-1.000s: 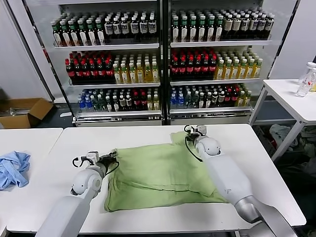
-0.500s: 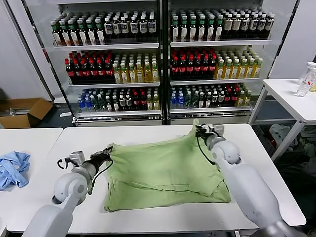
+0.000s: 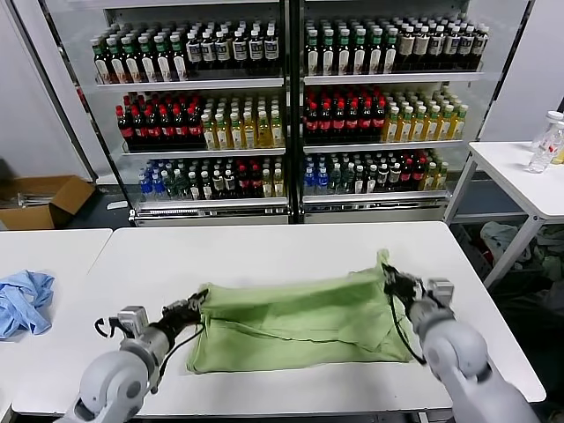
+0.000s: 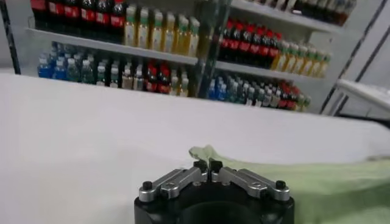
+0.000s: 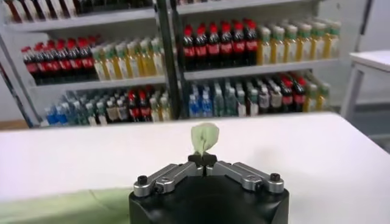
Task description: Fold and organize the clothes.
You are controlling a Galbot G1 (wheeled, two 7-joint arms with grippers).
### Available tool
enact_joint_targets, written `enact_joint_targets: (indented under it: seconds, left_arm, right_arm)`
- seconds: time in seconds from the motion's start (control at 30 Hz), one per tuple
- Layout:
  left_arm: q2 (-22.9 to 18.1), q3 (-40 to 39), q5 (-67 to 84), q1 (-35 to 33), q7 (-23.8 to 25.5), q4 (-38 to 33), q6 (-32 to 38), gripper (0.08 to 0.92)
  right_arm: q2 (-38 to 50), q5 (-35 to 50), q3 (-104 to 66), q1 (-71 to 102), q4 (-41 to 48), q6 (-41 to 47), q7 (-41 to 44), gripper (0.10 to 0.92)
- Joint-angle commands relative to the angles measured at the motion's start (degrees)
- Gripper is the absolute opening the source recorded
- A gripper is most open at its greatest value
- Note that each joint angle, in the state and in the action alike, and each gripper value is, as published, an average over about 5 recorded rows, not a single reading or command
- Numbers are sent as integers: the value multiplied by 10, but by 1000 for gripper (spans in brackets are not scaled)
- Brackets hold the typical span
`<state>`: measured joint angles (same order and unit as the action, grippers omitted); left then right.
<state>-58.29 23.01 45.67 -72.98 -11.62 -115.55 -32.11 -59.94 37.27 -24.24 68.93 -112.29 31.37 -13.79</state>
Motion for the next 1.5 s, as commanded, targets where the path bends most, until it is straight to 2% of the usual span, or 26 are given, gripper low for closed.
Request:
enact_joint_targets:
  seconds: [0.03, 0.2, 0.43, 0.63, 0.7, 0.77, 0.9, 1.3, 1.4, 1.5]
  left_arm:
    - [-23, -8, -145, -73, 1, -55, 17, 124]
    - [-65, -20, -242, -105, -42, -75, 43, 258]
    - [-115, -38, -254, -89, -64, -20, 18, 474]
    - [-126, -42, -240, -71, -60, 10, 0, 648]
    - [-126, -42, -237, -70, -58, 18, -3, 669]
    - [-126, -40, -233, -67, -58, 24, -5, 647]
    - [-125, -36, -210, -61, -56, 33, -9, 537]
    - [-106, 17, -7, -57, 8, 29, -10, 199]
    - [-85, 59, 33, -51, 12, 30, -10, 125]
    - [-49, 114, 74, -47, 12, 32, -10, 96]
  right_arm:
    - [-13, -87, -34, 133, -78, 12, -10, 145]
    - [-14, -102, -40, 147, -95, -3, -8, 289]
    - [-18, -109, -49, 161, -103, -10, -5, 488]
    - [-17, -109, -51, 166, -105, -12, -4, 652]
    - [-16, -108, -52, 167, -106, -13, -4, 704]
    - [-15, -107, -54, 168, -107, -14, -3, 760]
    - [-15, -104, -57, 169, -108, -15, -4, 816]
    - [-2, -87, -74, 171, -116, -29, -2, 823]
    - [2, -82, -77, 170, -117, -33, -1, 823]
    - [6, -78, -80, 168, -115, -36, 0, 823]
